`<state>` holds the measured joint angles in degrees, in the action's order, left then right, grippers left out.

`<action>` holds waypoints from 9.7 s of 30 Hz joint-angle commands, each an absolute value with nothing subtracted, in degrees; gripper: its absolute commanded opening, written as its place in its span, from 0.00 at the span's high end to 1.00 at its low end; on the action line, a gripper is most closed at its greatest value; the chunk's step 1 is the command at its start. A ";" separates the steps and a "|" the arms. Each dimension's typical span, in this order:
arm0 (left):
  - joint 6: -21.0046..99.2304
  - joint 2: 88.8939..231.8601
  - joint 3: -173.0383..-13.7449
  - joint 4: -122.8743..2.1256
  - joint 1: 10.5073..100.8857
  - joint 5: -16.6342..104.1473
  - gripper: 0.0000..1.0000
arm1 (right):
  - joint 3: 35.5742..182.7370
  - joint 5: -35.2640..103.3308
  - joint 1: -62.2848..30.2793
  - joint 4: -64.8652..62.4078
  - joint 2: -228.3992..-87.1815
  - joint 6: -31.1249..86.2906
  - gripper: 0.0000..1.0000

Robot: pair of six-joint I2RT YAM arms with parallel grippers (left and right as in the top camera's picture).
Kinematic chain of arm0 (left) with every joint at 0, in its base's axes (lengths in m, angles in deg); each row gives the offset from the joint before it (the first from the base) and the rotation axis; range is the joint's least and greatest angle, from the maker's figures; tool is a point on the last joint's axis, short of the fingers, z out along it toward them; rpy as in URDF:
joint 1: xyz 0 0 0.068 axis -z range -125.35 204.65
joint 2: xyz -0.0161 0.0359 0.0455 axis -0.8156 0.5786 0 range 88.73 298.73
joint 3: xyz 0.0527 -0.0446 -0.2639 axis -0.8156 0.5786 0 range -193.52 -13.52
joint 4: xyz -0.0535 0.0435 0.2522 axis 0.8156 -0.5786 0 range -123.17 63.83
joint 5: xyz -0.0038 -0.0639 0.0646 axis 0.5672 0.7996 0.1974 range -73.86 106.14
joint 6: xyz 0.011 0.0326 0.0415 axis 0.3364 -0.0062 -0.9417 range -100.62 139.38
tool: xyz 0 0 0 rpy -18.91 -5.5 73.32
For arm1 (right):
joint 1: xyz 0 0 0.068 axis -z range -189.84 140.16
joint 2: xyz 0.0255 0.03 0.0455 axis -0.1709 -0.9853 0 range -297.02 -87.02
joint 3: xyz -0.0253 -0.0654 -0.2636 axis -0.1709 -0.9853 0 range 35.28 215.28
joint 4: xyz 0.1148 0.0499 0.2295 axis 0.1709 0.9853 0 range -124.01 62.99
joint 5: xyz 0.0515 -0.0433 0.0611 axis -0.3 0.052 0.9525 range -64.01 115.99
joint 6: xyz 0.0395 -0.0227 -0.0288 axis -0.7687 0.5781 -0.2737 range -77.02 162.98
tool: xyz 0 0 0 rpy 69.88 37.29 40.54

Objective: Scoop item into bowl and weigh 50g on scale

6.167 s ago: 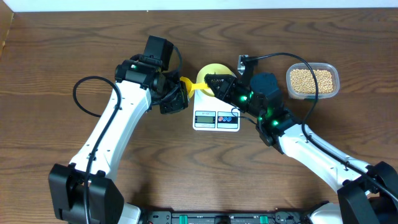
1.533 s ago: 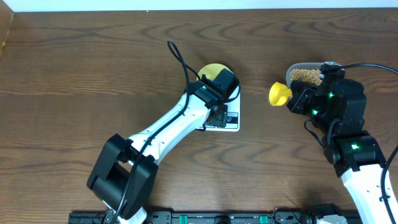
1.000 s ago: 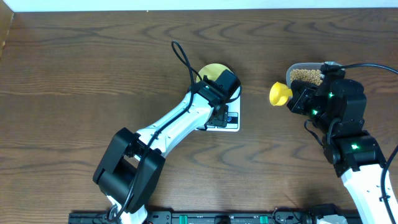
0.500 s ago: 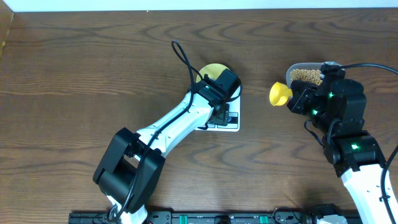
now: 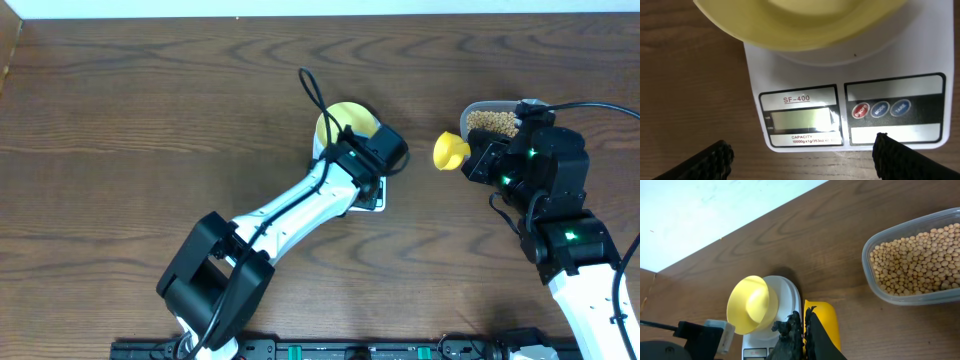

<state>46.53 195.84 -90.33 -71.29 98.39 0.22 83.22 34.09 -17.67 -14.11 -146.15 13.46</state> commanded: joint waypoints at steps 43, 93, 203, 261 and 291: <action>48.81 196.60 -82.07 -60.95 98.50 -4.55 0.09 | 83.88 33.59 -17.37 -14.07 -145.80 13.27 0.99; 47.32 198.73 -81.98 -57.96 99.44 -6.47 0.09 | 83.88 33.63 -17.37 -14.03 -145.80 13.27 0.99; 35.50 174.03 -82.35 -70.31 99.46 8.65 0.09 | 83.88 31.79 -17.43 -14.83 -145.80 13.29 0.99; 6.16 164.56 -76.74 -66.16 78.07 31.17 0.09 | 83.88 28.06 -9.39 -14.05 -145.95 14.82 0.99; 0.37 154.90 -66.16 -55.16 73.30 38.01 0.08 | 83.88 34.07 -9.39 -12.95 -145.95 14.82 0.99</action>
<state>1.33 155.56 -66.25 -55.53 73.61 36.83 83.22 33.54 -9.81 -13.20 -146.15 13.94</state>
